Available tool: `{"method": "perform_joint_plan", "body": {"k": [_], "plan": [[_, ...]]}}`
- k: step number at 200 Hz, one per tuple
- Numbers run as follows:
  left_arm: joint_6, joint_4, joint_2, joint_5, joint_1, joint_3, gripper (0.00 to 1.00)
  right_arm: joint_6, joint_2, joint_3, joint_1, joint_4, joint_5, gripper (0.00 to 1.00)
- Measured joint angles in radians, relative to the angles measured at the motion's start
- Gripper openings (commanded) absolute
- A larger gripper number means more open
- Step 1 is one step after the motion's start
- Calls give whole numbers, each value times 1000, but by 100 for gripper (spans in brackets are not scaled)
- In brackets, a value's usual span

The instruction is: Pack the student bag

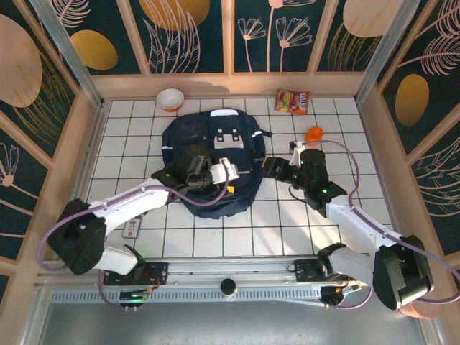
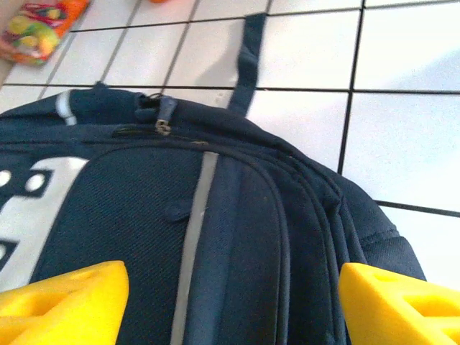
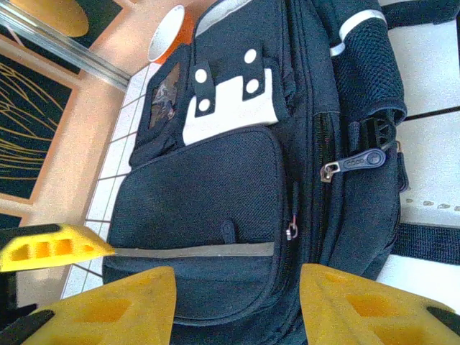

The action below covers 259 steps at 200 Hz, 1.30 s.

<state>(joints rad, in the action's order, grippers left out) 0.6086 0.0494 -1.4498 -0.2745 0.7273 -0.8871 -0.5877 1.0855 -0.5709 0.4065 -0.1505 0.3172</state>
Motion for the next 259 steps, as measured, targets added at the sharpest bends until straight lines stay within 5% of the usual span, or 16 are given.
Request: {"method": "perform_joint_plan", "body": {"k": [65, 97, 109, 138, 172, 259], "plan": [[127, -15, -161, 64, 43, -54, 82, 11, 11, 26, -35, -3, 29, 49], [137, -66, -212, 116, 43, -56, 73, 14, 11, 31, -42, -3, 39, 49], [139, -86, -226, 134, 45, -56, 60, 14, 11, 31, -43, -5, 44, 49], [130, -154, -228, 160, 52, -37, 0, 32, 11, 43, -46, -16, 44, 50], [89, -241, -154, 158, 35, 48, 0, 82, 11, 44, -48, -31, 40, 54], [-60, -256, 186, -233, -167, 232, 0, 451, 24, 42, -61, -253, 41, 64]]}}
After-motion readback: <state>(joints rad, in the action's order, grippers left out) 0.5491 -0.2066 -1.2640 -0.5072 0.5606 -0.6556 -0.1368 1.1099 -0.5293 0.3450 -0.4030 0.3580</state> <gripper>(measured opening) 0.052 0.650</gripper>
